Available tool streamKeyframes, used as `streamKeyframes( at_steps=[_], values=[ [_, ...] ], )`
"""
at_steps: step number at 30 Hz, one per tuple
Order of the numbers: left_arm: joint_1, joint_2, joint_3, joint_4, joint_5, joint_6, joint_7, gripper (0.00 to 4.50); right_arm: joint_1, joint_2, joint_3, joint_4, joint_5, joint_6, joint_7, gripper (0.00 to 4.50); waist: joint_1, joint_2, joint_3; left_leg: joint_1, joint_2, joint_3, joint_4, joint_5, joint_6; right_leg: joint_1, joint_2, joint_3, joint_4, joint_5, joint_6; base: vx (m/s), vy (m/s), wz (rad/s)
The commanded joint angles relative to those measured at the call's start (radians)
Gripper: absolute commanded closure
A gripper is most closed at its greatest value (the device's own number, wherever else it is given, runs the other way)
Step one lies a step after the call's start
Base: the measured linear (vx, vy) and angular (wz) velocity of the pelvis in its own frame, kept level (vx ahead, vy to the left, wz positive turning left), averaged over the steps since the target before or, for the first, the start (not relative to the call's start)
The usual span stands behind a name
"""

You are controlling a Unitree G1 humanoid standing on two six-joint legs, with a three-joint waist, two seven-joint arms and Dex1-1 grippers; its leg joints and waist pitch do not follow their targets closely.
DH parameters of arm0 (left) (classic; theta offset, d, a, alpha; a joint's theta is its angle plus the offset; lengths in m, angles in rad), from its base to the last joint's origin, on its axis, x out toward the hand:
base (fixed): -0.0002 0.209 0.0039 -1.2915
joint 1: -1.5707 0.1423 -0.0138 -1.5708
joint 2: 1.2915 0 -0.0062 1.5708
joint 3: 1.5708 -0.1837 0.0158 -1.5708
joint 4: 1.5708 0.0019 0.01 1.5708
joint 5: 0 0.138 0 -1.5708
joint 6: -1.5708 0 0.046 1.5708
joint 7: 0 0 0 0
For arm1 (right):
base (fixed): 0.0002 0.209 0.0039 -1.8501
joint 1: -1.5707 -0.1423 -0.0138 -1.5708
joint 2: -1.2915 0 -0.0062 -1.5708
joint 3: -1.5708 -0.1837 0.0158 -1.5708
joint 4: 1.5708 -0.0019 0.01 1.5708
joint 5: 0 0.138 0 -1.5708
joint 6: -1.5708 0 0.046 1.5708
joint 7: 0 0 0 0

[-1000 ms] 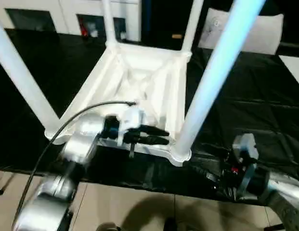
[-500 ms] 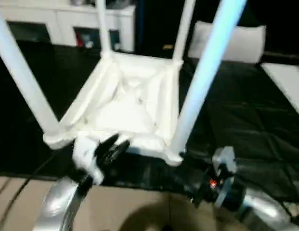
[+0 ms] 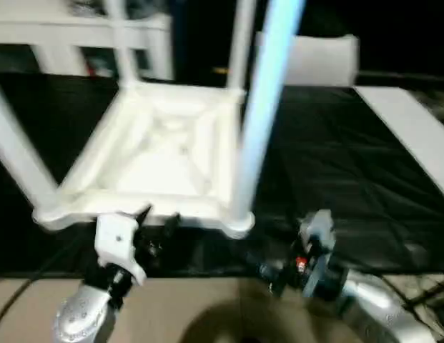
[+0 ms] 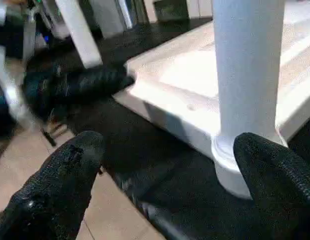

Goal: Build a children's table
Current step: Rotate leg to tighten

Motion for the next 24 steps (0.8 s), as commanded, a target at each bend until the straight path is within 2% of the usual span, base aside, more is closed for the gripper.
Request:
streamKeyframes(
  at_steps=[1,2,3,4,5,6,7,8,9,10,11,12,13,15,17,19,21,23,24],
  values=[
    [0.021,-0.007,0.027,-0.013,0.021,-0.020,0.045,1.15,-0.053,0.010,0.005,0.010,-0.003,-0.019,0.011,0.00,-0.003,0.011,0.000,0.019,-0.012,0.008,-0.058,-0.348,0.029,-0.035,-0.085,-0.010,-0.223,-0.895,0.126,0.000,0.000,0.00],
    [0.029,-0.013,0.036,-0.018,0.013,-0.030,0.049,1.15,-0.064,0.015,0.007,0.015,0.003,-0.020,0.011,0.00,-0.015,0.018,-0.021,0.011,-0.007,0.006,-0.067,-0.318,0.034,-0.005,-0.090,-0.018,-0.209,-0.822,0.127,0.000,0.000,0.00],
    [0.034,-0.017,0.042,-0.021,0.009,-0.036,0.052,1.11,-0.071,0.017,0.008,0.019,0.006,-0.020,0.010,0.00,-0.021,0.037,-0.023,-0.070,0.049,-0.036,-0.129,-0.391,0.034,0.078,-0.078,-0.018,-0.135,-0.621,0.118,0.000,0.000,0.00],
    [0.042,-0.023,0.054,-0.028,0.009,-0.039,0.063,1.07,-0.081,0.021,0.010,0.025,0.010,-0.019,0.010,0.00,-0.004,0.038,-0.038,-0.090,0.098,-0.059,-0.162,-0.422,0.041,0.095,-0.085,0.046,-0.059,-0.342,0.054,0.000,0.000,0.00],
    [0.047,-0.026,0.059,-0.034,0.010,-0.039,0.074,0.88,-0.088,0.023,0.012,0.030,0.013,-0.020,0.009,0.00,0.010,0.035,-0.039,-0.065,0.093,-0.049,-0.160,-0.408,0.036,0.068,-0.085,0.060,-0.078,-0.291,0.021,0.000,0.000,0.00],
    [0.049,-0.027,0.061,-0.036,0.010,-0.041,0.078,0.88,-0.090,0.024,0.013,0.032,0.013,-0.020,0.009,0.00,0.014,0.010,-0.037,-0.048,0.037,-0.014,-0.132,-0.278,0.032,0.031,-0.091,0.070,-0.120,-0.386,-0.004,0.066,-0.048,0.31],
    [0.060,-0.033,0.070,-0.045,0.011,-0.051,0.097,0.73,-0.104,0.029,0.015,0.046,0.014,-0.024,0.009,0.00,0.025,0.006,-0.036,-0.047,0.023,0.000,-0.124,-0.217,0.040,0.023,-0.089,0.073,-0.130,-0.472,-0.001,0.089,-0.024,0.17],
    [0.077,-0.038,0.078,-0.054,0.015,-0.064,0.121,0.73,-0.122,0.036,0.019,0.066,0.011,-0.032,0.008,0.00,0.028,0.004,-0.035,-0.056,0.021,0.002,-0.122,-0.146,0.048,0.019,-0.085,0.079,-0.129,-0.557,-0.001,0.089,-0.024,0.17],
    [0.084,-0.041,0.082,-0.055,0.017,-0.073,0.127,0.70,-0.127,0.037,0.019,0.071,0.011,-0.033,0.010,0.00,0.031,0.008,-0.049,-0.069,0.032,-0.004,-0.128,-0.077,0.052,0.034,-0.080,0.081,-0.115,-0.481,-0.017,0.061,-0.004,0.02],
    [0.101,-0.048,0.090,-0.058,0.021,-0.093,0.142,0.58,-0.139,0.041,0.020,0.084,0.013,-0.037,0.014,0.00,0.038,0.008,-0.068,-0.075,0.039,-0.005,-0.122,0.043,0.067,0.037,-0.075,0.088,-0.089,-0.296,-0.052,0.000,0.000,0.00],
    [0.103,-0.050,0.091,-0.059,0.022,-0.096,0.145,0.44,-0.141,0.042,0.019,0.086,0.014,-0.038,0.015,0.00,0.040,0.011,-0.064,-0.077,0.044,-0.005,-0.124,0.086,0.074,0.032,-0.070,0.089,-0.081,-0.225,-0.078,0.000,0.000,0.00],
    [0.118,-0.063,0.103,-0.058,0.025,-0.121,0.167,0.44,-0.156,0.047,0.018,0.101,0.020,-0.038,0.024,0.00,0.042,0.008,-0.070,-0.074,0.046,-0.002,-0.118,0.166,0.086,0.031,-0.064,0.090,-0.067,-0.100,-0.116,0.053,-0.003,0.02],
    [0.121,-0.069,0.107,-0.056,0.027,-0.130,0.176,0.33,-0.161,0.048,0.018,0.106,0.023,-0.038,0.027,0.00,0.043,0.009,-0.074,-0.077,0.044,0.000,-0.114,0.215,0.100,0.034,-0.064,0.091,-0.060,-0.027,-0.145,0.000,0.000,0.00],
    [0.132,-0.085,0.123,-0.055,0.021,-0.139,0.194,0.22,-0.168,0.049,0.015,0.114,0.016,-0.048,0.025,0.00,0.046,0.007,-0.072,-0.080,0.048,0.005,-0.116,0.222,0.115,0.035,-0.064,0.091,-0.060,-0.012,-0.165,0.000,0.000,0.00],
    [0.147,-0.084,0.129,-0.053,0.016,-0.150,0.192,0.05,-0.178,0.062,-0.005,0.134,0.007,-0.069,-0.009,0.00,0.054,0.006,-0.066,-0.079,0.050,0.011,-0.122,0.149,0.116,0.033,-0.067,0.091,-0.070,-0.099,-0.155,0.000,0.000,0.00],
    [0.159,-0.087,0.125,-0.052,0.007,-0.172,0.190,0.05,-0.189,0.075,-0.028,0.158,-0.015,-0.099,-0.052,0.00,0.062,0.007,-0.058,-0.076,0.053,0.018,-0.132,0.029,0.092,0.029,-0.069,0.092,-0.086,-0.241,-0.119,0.000,0.000,0.00],
    [0.170,-0.089,0.119,-0.048,0.004,-0.196,0.193,0.05,-0.208,0.092,-0.074,0.202,-0.050,-0.144,-0.127,0.00,0.062,0.003,-0.053,-0.068,0.052,0.025,-0.139,-0.059,0.063,0.018,-0.066,0.093,-0.099,-0.327,-0.095,0.000,0.000,0.00],
    [0.173,-0.088,0.121,-0.030,0.009,-0.215,0.201,0.05,-0.220,0.098,-0.107,0.230,-0.074,-0.174,-0.174,0.00,0.061,0.000,-0.050,-0.064,0.048,0.027,-0.143,-0.125,0.044,0.014,-0.063,0.095,-0.108,-0.403,-0.066,0.000,0.000,0.00],
    [0.170,-0.088,0.128,-0.011,0.008,-0.231,0.204,0.05,-0.226,0.102,-0.125,0.238,-0.075,-0.182,-0.193,0.00,0.059,0.003,-0.049,-0.060,0.046,0.027,-0.144,-0.158,0.038,0.009,-0.057,0.094,-0.111,-0.428,-0.051,-0.052,0.004,0.08]
  ],
)
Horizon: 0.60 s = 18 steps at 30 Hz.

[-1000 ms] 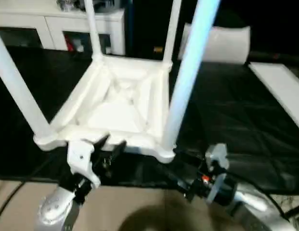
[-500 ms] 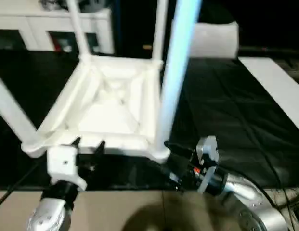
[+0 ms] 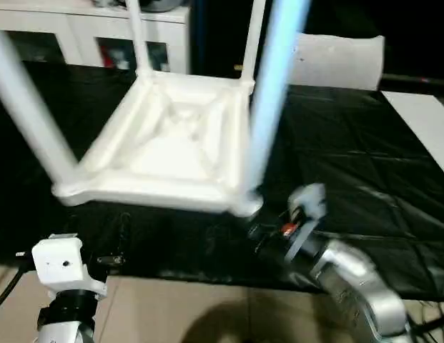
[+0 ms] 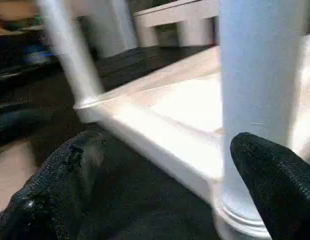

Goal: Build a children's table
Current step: Rotate leg to tighten, then flip table

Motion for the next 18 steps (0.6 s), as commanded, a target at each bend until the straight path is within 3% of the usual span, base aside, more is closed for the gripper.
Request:
streamKeyframes(
  at_steps=[1,6,7,8,11,12,13,18],
  values=[
    [-0.005,-0.002,0.017,0.050,-0.003,-0.042,0.016,0.05,-0.019,0.004,-0.071,0.018,-0.019,-0.037,-0.064,0.00,-0.003,0.006,-0.021,-0.018,0.036,0.004,-0.109,-0.224,0.038,0.041,-0.058,0.071,-0.107,-0.474,-0.024,0.000,0.000,0.00],
    [-0.023,0.026,0.028,0.104,0.000,-0.076,-0.004,0.05,-0.014,-0.012,-0.087,0.010,-0.004,-0.034,-0.051,0.00,-0.005,0.005,-0.026,-0.032,0.036,-0.003,-0.112,-0.209,0.047,0.051,-0.060,0.072,-0.103,-0.458,0.006,0.000,0.000,0.00],
    [-0.036,0.045,0.038,0.130,0.000,-0.083,-0.013,0.05,0.004,-0.028,-0.076,-0.005,0.008,-0.025,-0.023,0.00,-0.006,-0.003,-0.026,-0.036,0.036,-0.002,-0.112,-0.195,0.052,0.052,-0.061,0.073,-0.103,-0.447,0.005,0.000,0.000,0.00],
    [-0.044,0.053,0.046,0.142,-0.002,-0.086,-0.015,0.05,0.015,-0.036,-0.067,-0.013,0.010,-0.024,-0.008,0.00,-0.003,0.002,-0.027,-0.034,0.036,-0.002,-0.112,-0.189,0.055,0.052,-0.062,0.074,-0.102,-0.443,0.004,0.000,0.000,0.00],
    [-0.085,0.102,0.081,0.199,-0.030,-0.101,-0.038,0.05,0.071,-0.080,-0.015,-0.072,0.050,0.005,0.090,0.00,0.001,0.001,-0.032,-0.036,0.039,-0.002,-0.110,-0.138,0.067,0.055,-0.060,0.077,-0.092,-0.369,-0.016,0.000,0.000,0.00],
    [-0.098,0.120,0.091,0.214,-0.041,-0.101,-0.052,0.05,0.090,-0.094,0.000,-0.100,0.078,0.031,0.124,0.00,0.002,-0.004,-0.033,-0.037,0.038,-0.001,-0.109,-0.112,0.081,0.057,-0.061,0.079,-0.089,-0.340,-0.027,0.000,0.000,0.00],
    [-0.100,0.123,0.092,0.215,-0.043,-0.102,-0.054,0.05,0.092,-0.096,0.002,-0.104,0.081,0.034,0.127,0.00,0.003,0.001,-0.037,-0.036,0.042,-0.004,-0.108,-0.079,0.088,0.057,-0.061,0.080,-0.078,-0.292,-0.046,0.000,0.000,0.00],
    [-0.192,0.207,0.152,0.273,-0.080,-0.068,-0.071,0.05,0.120,-0.140,0.055,-0.167,0.152,0.106,0.219,0.00,0.002,0.003,-0.039,-0.034,0.043,-0.003,-0.105,-0.029,0.096,0.059,-0.060,0.083,-0.062,-0.185,-0.107,0.000,0.000,0.00]
  ],
)
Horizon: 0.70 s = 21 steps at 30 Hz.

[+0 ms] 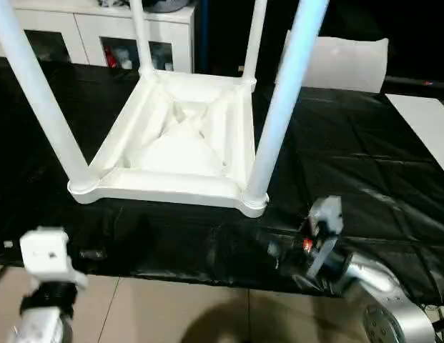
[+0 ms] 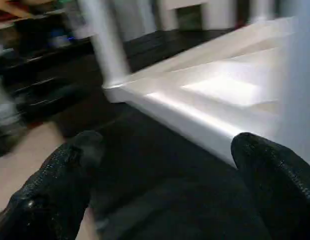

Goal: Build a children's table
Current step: Flip table

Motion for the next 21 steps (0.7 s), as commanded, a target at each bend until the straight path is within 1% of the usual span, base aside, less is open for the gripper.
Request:
streamKeyframes(
  at_steps=[1,3,4,5,6,7,8,9,10,11,12,13,14,15,16,17,18,19,20,21],
  values=[
    [-0.031,0.024,0.024,0.016,-0.017,0.027,0.000,0.05,-0.006,-0.014,0.010,-0.028,0.041,0.038,0.032,0.00,0.002,0.008,-0.034,-0.032,0.044,-0.003,-0.102,-0.035,0.086,0.059,-0.065,0.078,-0.063,-0.185,-0.121,0.000,0.000,0.00],
    [-0.048,0.033,0.028,0.020,-0.026,0.035,-0.002,0.05,-0.011,-0.017,0.016,-0.032,0.047,0.049,0.039,0.00,0.003,0.010,-0.034,-0.031,0.045,-0.003,-0.102,-0.045,0.076,0.059,-0.067,0.079,-0.062,-0.199,-0.126,0.000,0.000,0.00],
    [-0.066,0.043,0.033,0.028,-0.028,0.046,0.001,0.05,-0.020,-0.015,0.024,-0.029,0.043,0.052,0.038,0.00,0.003,0.008,-0.033,-0.032,0.045,-0.003,-0.104,-0.055,0.068,0.060,-0.068,0.079,-0.063,-0.214,-0.125,0.000,0.000,0.00],
    [-0.103,0.058,0.034,0.044,-0.012,0.073,0.018,0.05,-0.044,-0.003,0.040,-0.010,0.027,0.046,0.035,0.00,0.003,0.008,-0.033,-0.031,0.044,-0.001,-0.104,-0.061,0.064,0.059,-0.067,0.080,-0.065,-0.223,-0.123,0.000,0.000,0.00],
    [-0.106,0.059,0.034,0.045,-0.011,0.074,0.019,0.05,-0.045,-0.003,0.040,-0.009,0.026,0.045,0.035,0.00,0.004,0.004,-0.033,-0.028,0.042,0.000,-0.104,-0.074,0.056,0.056,-0.067,0.080,-0.066,-0.245,-0.117,0.000,0.000,0.00],
    [-0.127,0.063,0.034,0.054,-0.017,0.080,0.017,0.05,-0.059,0.005,0.049,0.002,0.019,0.044,0.034,0.00,0.004,0.003,-0.032,-0.030,0.040,-0.001,-0.106,-0.087,0.051,0.057,-0.068,0.081,-0.068,-0.273,-0.110,0.000,0.000,0.00],
    [-0.144,0.066,0.033,0.062,-0.031,0.086,0.009,0.05,-0.073,0.010,0.056,0.013,0.010,0.040,0.033,0.00,0.004,0.000,-0.032,-0.029,0.041,0.000,-0.105,-0.091,0.049,0.057,-0.069,0.080,-0.071,-0.287,-0.105,0.000,0.000,0.00],
    [-0.161,0.073,0.034,0.074,-0.041,0.091,0.004,0.05,-0.085,0.015,0.062,0.021,0.004,0.041,0.027,0.00,0.005,0.002,-0.031,-0.027,0.042,-0.001,-0.106,-0.091,0.043,0.055,-0.070,0.080,-0.073,-0.298,-0.102,0.000,0.000,0.00],
    [-0.200,0.097,0.034,0.118,-0.038,0.103,0.000,0.05,-0.114,0.033,0.070,0.053,-0.031,0.037,-0.016,0.00,0.008,-0.006,-0.033,-0.028,0.042,-0.002,-0.107,-0.082,0.040,0.056,-0.071,0.081,-0.069,-0.304,-0.096,0.000,0.000,0.00],
    [-0.222,0.108,0.035,0.143,-0.036,0.107,-0.002,0.05,-0.126,0.043,0.074,0.071,-0.051,0.029,-0.037,0.00,0.007,-0.002,-0.032,-0.025,0.039,-0.002,-0.107,-0.087,0.035,0.051,-0.068,0.080,-0.071,-0.308,-0.093,0.000,0.000,0.00],
    [-0.224,0.109,0.035,0.145,-0.036,0.107,-0.003,0.05,-0.127,0.044,0.075,0.072,-0.053,0.029,-0.039,0.00,0.005,-0.004,-0.034,-0.024,0.036,-0.002,-0.108,-0.095,0.027,0.051,-0.067,0.080,-0.071,-0.314,-0.087,0.000,0.000,0.00],
    [-0.264,0.130,0.037,0.189,-0.040,0.114,-0.013,0.05,-0.143,0.058,0.085,0.093,-0.073,0.021,-0.060,0.00,0.008,-0.002,-0.034,-0.026,0.039,-0.004,-0.109,-0.093,0.018,0.054,-0.070,0.079,-0.071,-0.307,-0.084,0.000,0.000,0.00],
    [-0.264,0.130,0.037,0.189,-0.040,0.114,-0.013,0.05,-0.143,0.058,0.085,0.093,-0.073,0.021,-0.060,0.00,0.008,-0.004,-0.034,-0.023,0.038,-0.002,-0.108,-0.091,0.016,0.051,-0.068,0.080,-0.072,-0.300,-0.082,0.000,0.000,0.00],
    [-0.297,0.146,0.039,0.224,-0.042,0.117,-0.021,0.05,-0.152,0.067,0.094,0.100,-0.075,0.022,-0.064,0.00,0.008,-0.003,-0.035,-0.025,0.039,-0.003,-0.109,-0.081,0.012,0.054,-0.069,0.080,-0.067,-0.272,-0.090,0.000,0.000,0.00],
    [-0.326,0.158,0.040,0.254,-0.039,0.118,-0.024,0.05,-0.160,0.074,0.102,0.105,-0.077,0.023,-0.067,0.00,0.010,-0.001,-0.040,-0.022,0.038,-0.003,-0.106,-0.059,0.011,0.053,-0.066,0.080,-0.062,-0.228,-0.099,0.000,0.000,0.00],
    [-0.326,0.158,0.040,0.254,-0.039,0.118,-0.024,0.05,-0.160,0.074,0.102,0.105,-0.077,0.023,-0.067,0.00,0.011,0.000,-0.040,-0.023,0.038,-0.005,-0.106,-0.048,0.011,0.054,-0.067,0.080,-0.058,-0.206,-0.105,0.000,0.000,0.00],
    [-0.346,0.166,0.041,0.276,-0.040,0.120,-0.028,0.05,-0.166,0.078,0.109,0.108,-0.076,0.025,-0.064,0.00,0.013,0.002,-0.042,-0.026,0.042,-0.007,-0.106,-0.025,0.010,0.060,-0.070,0.081,-0.050,-0.161,-0.122,0.000,0.000,0.00],
    [-0.370,0.176,0.040,0.303,-0.044,0.114,-0.037,0.05,-0.173,0.083,0.117,0.114,-0.084,0.023,-0.065,0.00,0.013,0.000,-0.041,-0.025,0.042,-0.005,-0.105,-0.021,0.011,0.058,-0.070,0.081,-0.052,-0.152,-0.127,0.000,0.000,0.00],
    [-0.375,0.179,0.039,0.309,-0.045,0.113,-0.039,0.05,-0.175,0.084,0.118,0.116,-0.086,0.023,-0.065,0.00,0.012,0.003,-0.043,-0.023,0.039,-0.003,-0.102,-0.012,0.012,0.058,-0.068,0.080,-0.051,-0.134,-0.135,0.000,0.000,0.00],
    [-0.401,0.188,0.037,0.339,-0.051,0.110,-0.048,0.22,-0.182,0.090,0.127,0.122,-0.090,0.026,-0.062,0.00,0.015,0.009,-0.042,-0.024,0.040,-0.005,-0.103,-0.005,0.011,0.061,-0.070,0.081,-0.046,-0.121,-0.144,0.000,0.000,0.00]
  ],
)
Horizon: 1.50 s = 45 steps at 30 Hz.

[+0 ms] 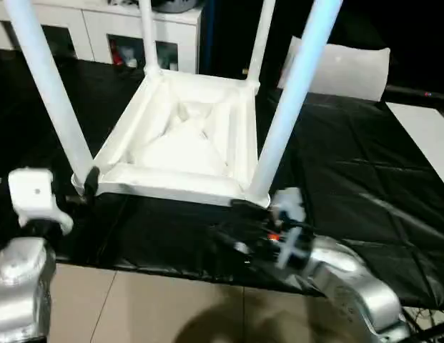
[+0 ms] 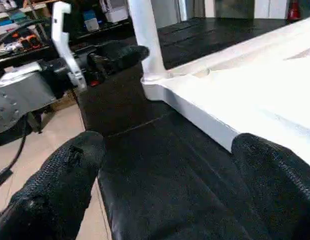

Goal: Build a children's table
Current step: Flip table

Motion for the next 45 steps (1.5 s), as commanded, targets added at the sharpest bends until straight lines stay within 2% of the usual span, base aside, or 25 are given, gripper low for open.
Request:
streamKeyframes(
  at_steps=[1,2,4,10,16,17,19,20,26,28,31,36,40,41,42,44,45],
  values=[
    [-0.051,0.021,-0.009,0.058,-0.012,-0.007,-0.028,0.33,-0.017,0.006,0.016,0.017,-0.026,-0.001,-0.002,0.00,0.003,0.034,-0.045,-0.022,0.036,-0.001,-0.099,-0.014,0.025,0.059,-0.069,0.078,-0.055,-0.133,-0.135,0.000,0.000,0.00],
    [-0.084,0.029,-0.018,0.095,-0.012,-0.013,-0.038,0.33,-0.025,0.014,0.026,0.028,-0.032,-0.012,0.002,0.00,0.005,0.035,-0.045,-0.023,0.036,-0.003,-0.101,-0.018,0.024,0.062,-0.070,0.078,-0.053,-0.138,-0.137,0.000,0.000,0.00],
    [-0.096,0.033,-0.022,0.108,-0.008,-0.014,-0.039,0.65,-0.027,0.016,0.030,0.031,-0.035,-0.017,0.005,0.00,0.009,0.036,-0.044,-0.024,0.040,-0.003,-0.104,-0.047,0.013,0.064,-0.074,0.078,-0.057,-0.169,-0.135,0.000,0.000,0.00],
    [-0.156,0.053,-0.037,0.194,0.005,-0.012,-0.060,1.10,-0.045,0.017,0.065,0.055,-0.059,-0.041,0.016,0.00,0.015,0.037,-0.043,-0.024,0.042,-0.003,-0.106,-0.069,0.004,0.063,-0.076,0.079,-0.059,-0.198,-0.126,0.000,0.000,0.00],
    [-0.187,0.066,-0.042,0.245,0.001,-0.016,-0.081,1.60,-0.060,0.025,0.067,0.070,-0.069,-0.053,0.016,0.00,0.015,0.040,-0.044,-0.024,0.044,-0.004,-0.105,-0.057,0.001,0.064,-0.078,0.080,-0.055,-0.176,-0.138,0.000,0.000,0.00],
    [-0.213,0.075,-0.046,0.288,0.001,-0.022,-0.088,1.60,-0.068,0.032,0.069,0.079,-0.081,-0.070,0.013,0.00,0.015,0.044,-0.043,-0.024,0.041,-0.003,-0.105,-0.056,0.002,0.062,-0.077,0.079,-0.057,-0.177,-0.138,0.000,0.000,0.00],
    [-0.222,0.078,-0.046,0.301,0.002,-0.024,-0.089,1.74,-0.070,0.034,0.069,0.082,-0.085,-0.075,0.010,0.00,0.015,0.042,-0.044,-0.023,0.041,-0.003,-0.106,-0.059,0.000,0.064,-0.076,0.079,-0.056,-0.180,-0.136,0.000,0.000,0.00],
    [-0.228,0.080,-0.048,0.312,0.002,-0.024,-0.091,2.00,-0.071,0.036,0.069,0.085,-0.085,-0.079,0.006,0.00,0.016,0.043,-0.043,-0.023,0.043,-0.003,-0.106,-0.061,-0.001,0.063,-0.078,0.080,-0.057,-0.181,-0.138,0.000,0.000,0.00],
    [-0.251,0.080,-0.054,0.355,-0.009,-0.023,-0.112,2.43,-0.074,0.042,0.065,0.097,-0.093,-0.096,-0.005,0.00,0.016,0.049,-0.042,-0.022,0.042,-0.001,-0.107,-0.069,-0.006,0.062,-0.077,0.080,-0.058,-0.176,-0.150,0.000,0.000,0.00],
    [-0.258,0.080,-0.056,0.367,-0.009,-0.025,-0.116,2.45,-0.074,0.043,0.064,0.099,-0.094,-0.098,-0.005,0.00,0.018,0.046,-0.041,-0.023,0.043,-0.001,-0.108,-0.083,-0.005,0.064,-0.079,0.080,-0.059,-0.196,-0.145,0.000,0.000,0.00],
    [-0.288,0.084,-0.060,0.423,-0.007,-0.041,-0.127,2.51,-0.076,0.044,0.065,0.105,-0.101,-0.106,0.000,0.00,0.023,0.048,-0.039,-0.024,0.042,-0.001,-0.109,-0.096,-0.002,0.064,-0.080,0.079,-0.066,-0.242,-0.127,0.000,0.000,0.00],
    [-0.299,0.085,-0.061,0.445,-0.008,-0.044,-0.134,2.53,-0.074,0.043,0.068,0.107,-0.104,-0.112,0.002,0.00,0.030,0.050,-0.037,-0.022,0.044,-0.002,-0.112,-0.121,-0.010,0.060,-0.081,0.079,-0.072,-0.290,-0.108,0.000,0.000,0.00],
    [-0.323,0.064,-0.054,0.474,-0.036,-0.026,-0.153,2.53,-0.071,0.041,0.072,0.110,-0.113,-0.122,0.006,0.00,0.035,0.051,-0.037,-0.020,0.045,-0.001,-0.112,-0.108,-0.011,0.058,-0.081,0.079,-0.071,-0.273,-0.110,0.000,0.000,0.00],
    [-0.327,0.059,-0.050,0.480,-0.044,-0.024,-0.153,2.53,-0.070,0.042,0.072,0.111,-0.116,-0.124,0.006,0.00,0.038,0.056,-0.037,-0.020,0.046,-0.001,-0.113,-0.109,-0.014,0.058,-0.080,0.079,-0.069,-0.265,-0.113,0.000,0.000,0.00],
    [-0.327,0.047,-0.042,0.472,-0.061,-0.013,-0.152,2.53,-0.070,0.043,0.071,0.112,-0.117,-0.126,0.003,0.00,0.038,0.052,-0.038,-0.021,0.046,0.000,-0.112,-0.110,-0.017,0.060,-0.082,0.079,-0.068,-0.258,-0.118,0.000,0.000,0.00],
    [-0.328,0.039,-0.037,0.470,-0.074,-0.007,-0.152,2.53,-0.069,0.044,0.070,0.112,-0.119,-0.127,0.002,0.00,0.039,0.053,-0.038,-0.020,0.046,0.001,-0.112,-0.107,-0.015,0.059,-0.081,0.079,-0.068,-0.253,-0.122,0.000,0.000,0.00],
    [-0.313,0.010,-0.028,0.431,-0.110,0.015,-0.152,2.53,-0.067,0.046,0.067,0.113,-0.120,-0.129,-0.003,0.00,0.040,0.053,-0.038,-0.021,0.047,0.002,-0.111,-0.094,-0.016,0.060,-0.083,0.081,-0.065,-0.241,-0.130,0.000,0.000,0.00]
  ],
)
